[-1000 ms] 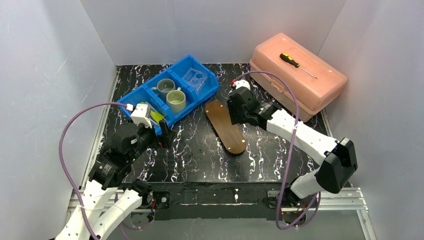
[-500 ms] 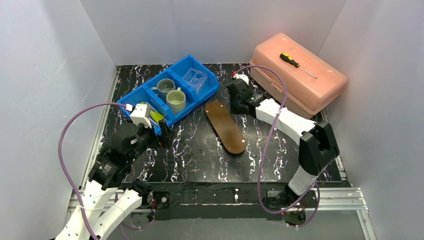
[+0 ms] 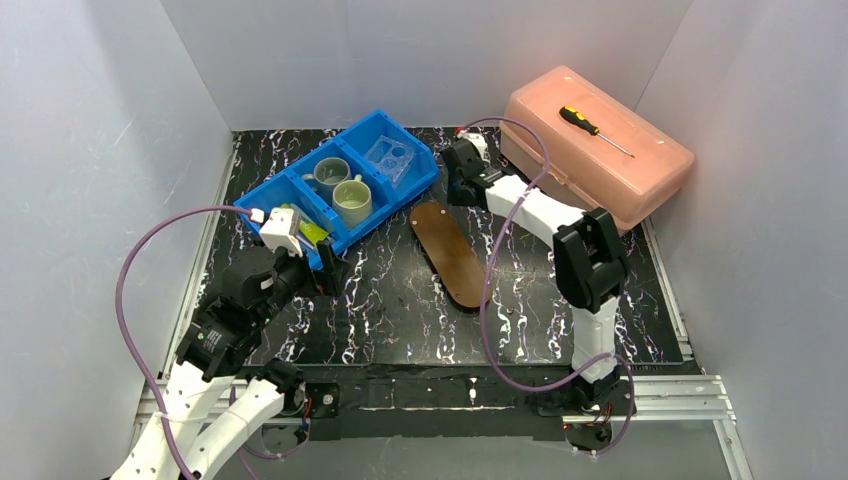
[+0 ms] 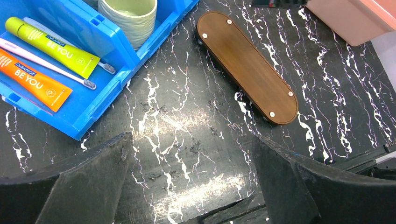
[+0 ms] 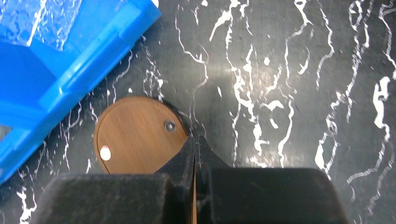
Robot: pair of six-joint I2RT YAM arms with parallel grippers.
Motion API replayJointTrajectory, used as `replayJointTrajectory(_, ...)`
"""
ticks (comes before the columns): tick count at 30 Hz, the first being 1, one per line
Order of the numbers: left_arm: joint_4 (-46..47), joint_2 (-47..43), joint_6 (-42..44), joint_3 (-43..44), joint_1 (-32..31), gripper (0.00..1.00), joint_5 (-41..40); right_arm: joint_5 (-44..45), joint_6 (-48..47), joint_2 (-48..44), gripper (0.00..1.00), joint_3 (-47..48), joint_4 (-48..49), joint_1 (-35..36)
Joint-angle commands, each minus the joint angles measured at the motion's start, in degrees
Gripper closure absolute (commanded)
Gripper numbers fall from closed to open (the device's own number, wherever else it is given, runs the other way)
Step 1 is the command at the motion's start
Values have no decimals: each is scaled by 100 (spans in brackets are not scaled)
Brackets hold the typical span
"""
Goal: Prepare toiletry sets of a toothbrush and toothpaste on the tray
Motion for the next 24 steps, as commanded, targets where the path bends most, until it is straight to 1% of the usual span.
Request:
replayJointTrajectory(1, -92, -43, 29, -58, -22, 1, 3, 54, 104, 580, 99, 713, 168, -83)
replayJointTrajectory(5, -91, -52, 50, -58, -21, 1, 13, 92, 93, 1030, 99, 1112, 112, -119)
replayJointTrajectory(9, -90, -44, 71, -41, -17, 1, 37, 162, 78, 1303, 99, 1267, 214, -178)
replayJointTrajectory(14, -83, -27, 84, -36, -18, 1, 59, -27, 74, 1572, 99, 1475, 171, -217)
replayJointTrajectory(24, -92, -35, 98, -33, -12, 1, 63, -1037, -116, 1718, 99, 1381, 424, -208)
